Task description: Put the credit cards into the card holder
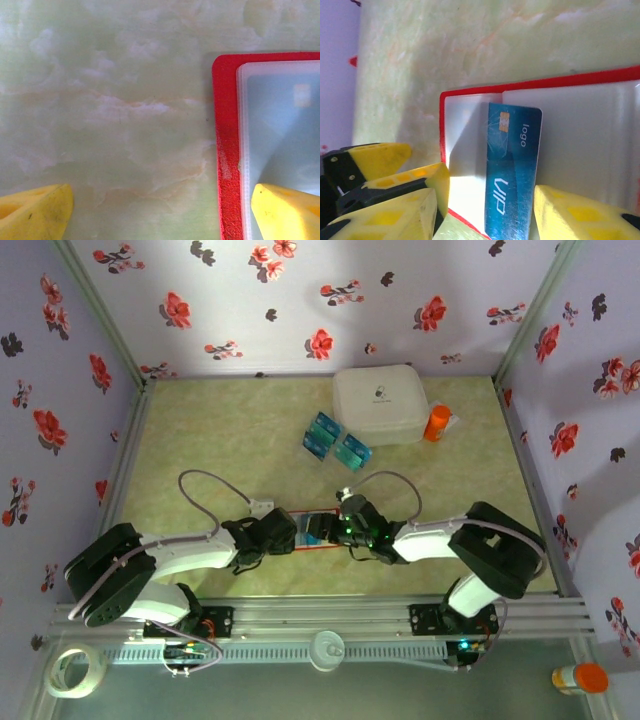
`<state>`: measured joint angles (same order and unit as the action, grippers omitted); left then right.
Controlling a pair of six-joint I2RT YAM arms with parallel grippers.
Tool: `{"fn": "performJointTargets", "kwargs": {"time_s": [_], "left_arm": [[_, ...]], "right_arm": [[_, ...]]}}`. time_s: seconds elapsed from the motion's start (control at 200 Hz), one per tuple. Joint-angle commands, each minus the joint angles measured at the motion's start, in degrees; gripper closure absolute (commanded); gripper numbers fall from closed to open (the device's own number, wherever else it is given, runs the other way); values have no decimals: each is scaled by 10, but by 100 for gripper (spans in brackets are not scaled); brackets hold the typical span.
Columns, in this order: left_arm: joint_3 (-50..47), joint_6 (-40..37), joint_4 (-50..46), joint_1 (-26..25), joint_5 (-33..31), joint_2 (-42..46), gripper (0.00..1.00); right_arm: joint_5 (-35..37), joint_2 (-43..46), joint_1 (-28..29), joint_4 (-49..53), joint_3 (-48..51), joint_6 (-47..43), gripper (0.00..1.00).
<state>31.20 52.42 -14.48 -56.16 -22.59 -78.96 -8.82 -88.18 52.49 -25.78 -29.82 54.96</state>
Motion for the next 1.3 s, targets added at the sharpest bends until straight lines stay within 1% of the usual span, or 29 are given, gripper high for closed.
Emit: {"fn": "performJointTargets", "kwargs": {"time_s": [0.0, 0.06, 0.175, 0.245, 0.375, 0.46, 0.685, 0.99, 1.11, 1.295], "left_arm": [[-19, 14, 23, -2, 41, -35, 7], [-19, 13, 23, -3, 41, -35, 7], [-20, 12, 25, -3, 41, -37, 7], [-21, 13, 27, -3, 41, -37, 7], [-23, 14, 31, -2, 41, -38, 7], [-23, 12, 31, -3, 42, -40, 7], [-22, 10, 35, -3, 42, -42, 7], [-22, 10, 36, -3, 41, -37, 7], [-21, 9, 28, -3, 37, -26, 7], [-22, 10, 16, -1, 31, 7, 7]], "right_arm": [[1, 29, -17, 142, -35, -67, 46], [-3, 31, -24, 162, -50, -80, 51], [-14, 18, -33, 188, -75, -101, 71], [-20, 7, -36, 195, -88, -107, 79], [-30, -25, -36, 193, -105, -113, 89], [-37, -45, -36, 188, -112, -113, 91], [-55, -96, -32, 184, -134, -113, 93], [-65, -150, -1, 175, -175, -91, 96], [-69, -143, 1, 168, -177, -82, 97], [-51, -97, -5, 202, -175, -91, 94]]}}
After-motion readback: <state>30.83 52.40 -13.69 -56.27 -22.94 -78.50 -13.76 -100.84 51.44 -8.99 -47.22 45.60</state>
